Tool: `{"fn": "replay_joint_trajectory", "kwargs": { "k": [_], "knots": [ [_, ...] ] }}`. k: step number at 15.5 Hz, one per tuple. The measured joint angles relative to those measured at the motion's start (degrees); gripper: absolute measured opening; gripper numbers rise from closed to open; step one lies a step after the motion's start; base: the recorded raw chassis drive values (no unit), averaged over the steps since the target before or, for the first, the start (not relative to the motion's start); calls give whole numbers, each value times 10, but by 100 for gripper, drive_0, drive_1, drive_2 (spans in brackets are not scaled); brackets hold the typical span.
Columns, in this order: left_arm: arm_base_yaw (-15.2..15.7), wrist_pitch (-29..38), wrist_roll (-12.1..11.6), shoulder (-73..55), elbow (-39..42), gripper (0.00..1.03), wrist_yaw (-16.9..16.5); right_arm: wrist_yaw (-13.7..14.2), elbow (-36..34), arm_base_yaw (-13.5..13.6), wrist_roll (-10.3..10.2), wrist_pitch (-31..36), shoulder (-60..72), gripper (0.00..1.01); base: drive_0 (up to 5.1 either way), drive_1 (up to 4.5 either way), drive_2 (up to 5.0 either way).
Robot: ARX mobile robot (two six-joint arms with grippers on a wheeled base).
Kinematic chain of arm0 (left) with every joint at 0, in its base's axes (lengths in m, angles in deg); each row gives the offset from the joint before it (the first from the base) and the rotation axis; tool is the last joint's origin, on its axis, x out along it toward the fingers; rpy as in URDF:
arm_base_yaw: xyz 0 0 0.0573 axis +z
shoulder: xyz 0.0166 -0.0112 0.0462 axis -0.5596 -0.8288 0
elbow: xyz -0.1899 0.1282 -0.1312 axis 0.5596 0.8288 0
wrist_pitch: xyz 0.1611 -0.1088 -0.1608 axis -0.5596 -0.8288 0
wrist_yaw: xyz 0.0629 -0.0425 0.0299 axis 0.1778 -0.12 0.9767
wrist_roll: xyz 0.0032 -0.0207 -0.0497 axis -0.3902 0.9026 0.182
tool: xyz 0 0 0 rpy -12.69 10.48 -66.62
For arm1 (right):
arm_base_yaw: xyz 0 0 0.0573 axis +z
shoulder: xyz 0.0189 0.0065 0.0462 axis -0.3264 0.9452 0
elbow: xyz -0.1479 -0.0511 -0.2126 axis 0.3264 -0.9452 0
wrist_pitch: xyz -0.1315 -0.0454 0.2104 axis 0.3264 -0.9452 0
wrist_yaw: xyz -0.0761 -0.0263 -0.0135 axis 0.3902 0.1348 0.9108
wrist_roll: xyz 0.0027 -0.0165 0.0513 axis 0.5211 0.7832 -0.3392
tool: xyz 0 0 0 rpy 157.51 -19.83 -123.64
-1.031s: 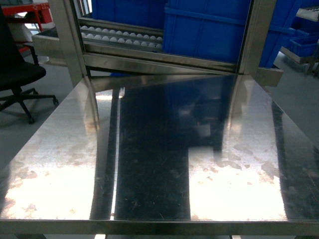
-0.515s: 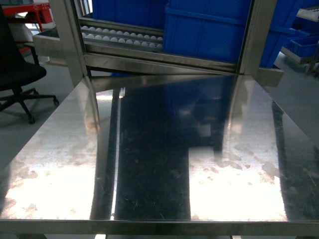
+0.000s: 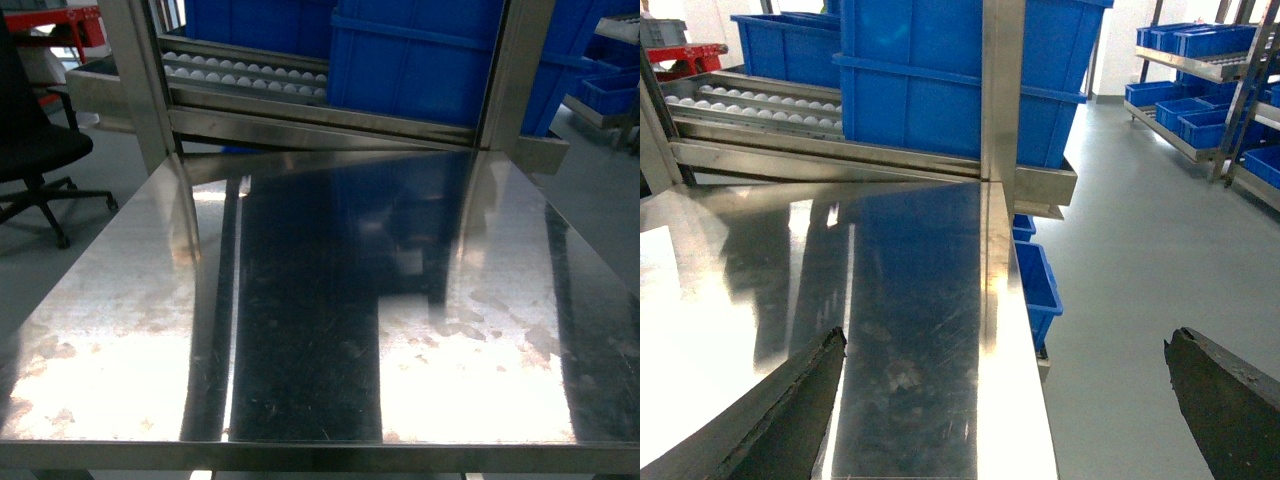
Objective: Pick capacitor and pack into box
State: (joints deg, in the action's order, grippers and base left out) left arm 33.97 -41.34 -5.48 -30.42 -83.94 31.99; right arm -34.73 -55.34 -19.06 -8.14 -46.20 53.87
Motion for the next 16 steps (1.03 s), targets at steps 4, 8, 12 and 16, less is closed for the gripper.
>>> {"fn": "replay_joint_trajectory", "kwargs": {
  "k": [4,8,12,16],
  "knots": [
    [0,2,0,0,0,44,0,0,0,0,0,1,0,98,0,0,0],
    [0,0,0,0,0,44,0,0,0,0,0,0,0,98,0,0,0],
    [0,0,0,0,0,44,0,0,0,0,0,0,0,98,0,0,0],
    [0,0,0,0,0,44,0,0,0,0,0,0,0,98,0,0,0]
  ]
}}
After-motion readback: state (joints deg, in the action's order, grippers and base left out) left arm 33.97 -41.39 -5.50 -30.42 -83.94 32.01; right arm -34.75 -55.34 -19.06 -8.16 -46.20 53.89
